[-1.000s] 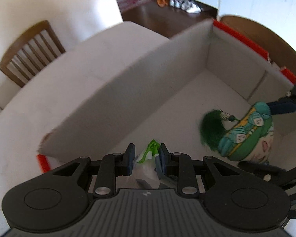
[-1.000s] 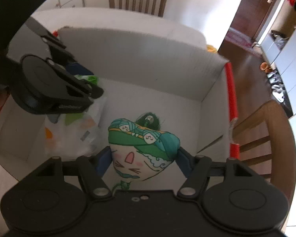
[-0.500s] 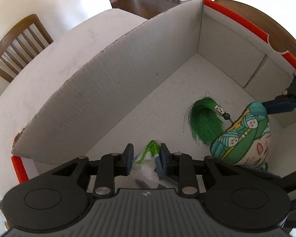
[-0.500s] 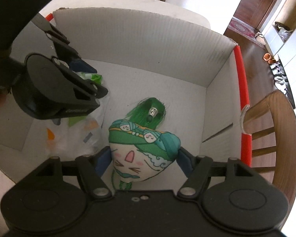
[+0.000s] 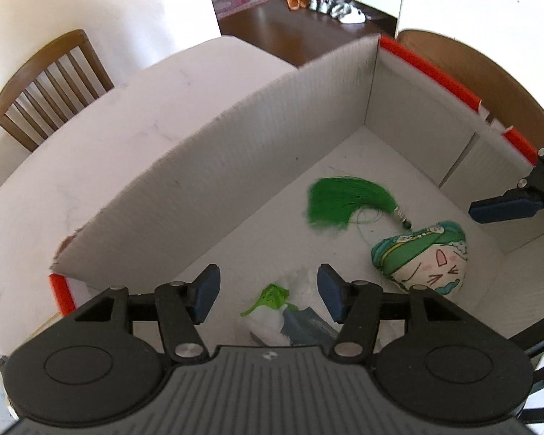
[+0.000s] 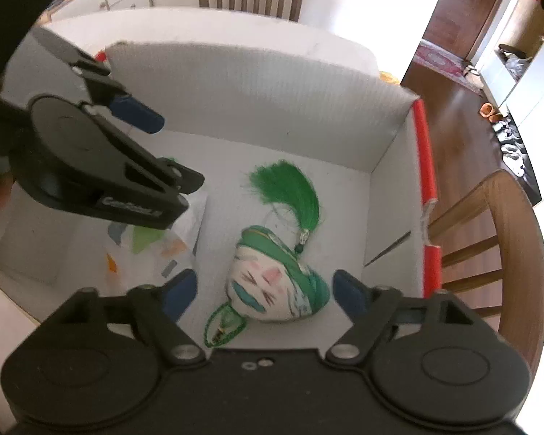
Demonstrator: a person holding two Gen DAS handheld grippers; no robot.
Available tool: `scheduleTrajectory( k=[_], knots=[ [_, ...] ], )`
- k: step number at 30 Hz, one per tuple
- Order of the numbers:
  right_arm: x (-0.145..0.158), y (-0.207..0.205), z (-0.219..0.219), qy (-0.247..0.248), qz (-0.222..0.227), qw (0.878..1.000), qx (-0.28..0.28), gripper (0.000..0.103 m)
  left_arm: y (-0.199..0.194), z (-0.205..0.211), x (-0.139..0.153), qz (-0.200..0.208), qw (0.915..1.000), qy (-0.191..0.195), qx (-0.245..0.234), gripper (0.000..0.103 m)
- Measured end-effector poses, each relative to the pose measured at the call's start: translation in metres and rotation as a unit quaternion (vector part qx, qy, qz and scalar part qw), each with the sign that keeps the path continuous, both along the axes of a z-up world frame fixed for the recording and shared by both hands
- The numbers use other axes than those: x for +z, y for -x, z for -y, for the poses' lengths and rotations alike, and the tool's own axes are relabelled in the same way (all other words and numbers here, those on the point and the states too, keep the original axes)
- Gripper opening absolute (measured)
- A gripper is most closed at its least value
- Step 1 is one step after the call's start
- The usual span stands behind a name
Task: Organize objects
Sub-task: 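Open the right gripper dropping the cat pouch while the left releases the bag into the box, then move both grippers back over the remaining items on the table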
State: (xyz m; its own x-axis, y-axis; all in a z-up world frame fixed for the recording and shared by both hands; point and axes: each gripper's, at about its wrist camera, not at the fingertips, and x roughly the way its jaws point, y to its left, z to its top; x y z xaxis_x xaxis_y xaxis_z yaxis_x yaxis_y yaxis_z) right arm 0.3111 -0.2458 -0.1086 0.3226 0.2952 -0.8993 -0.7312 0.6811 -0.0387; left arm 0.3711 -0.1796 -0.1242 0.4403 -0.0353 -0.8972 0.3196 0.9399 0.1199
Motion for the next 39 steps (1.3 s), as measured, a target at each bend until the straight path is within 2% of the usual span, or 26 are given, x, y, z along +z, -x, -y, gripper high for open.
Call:
scheduleTrajectory(
  k=[9, 17, 27, 39],
  knots=[
    [0.024, 0.008, 0.013, -0.037, 0.002, 0.999, -0.019, 0.086, 0.02, -0.013, 0.03, 0.037, 0.9983, 0.041, 0.019, 0.058],
    [0.05, 0.02, 0.018, -0.075, 0.011, 0.997, -0.024, 0.086, 0.046, -0.033, 0.064, 0.074, 0.9936, 0.079, 0.033, 0.058],
    [0.085, 0.061, 0.012, -0.114, 0.032, 0.993, -0.019, 0.086, 0.092, -0.067, 0.096, 0.112, 0.9861, 0.112, 0.048, 0.059],
    [0.109, 0.113, -0.023, -0.155, 0.057, 0.986, -0.025, 0.087, 0.15, -0.121, 0.116, 0.143, 0.9789, 0.133, 0.06, 0.059]
  ],
)
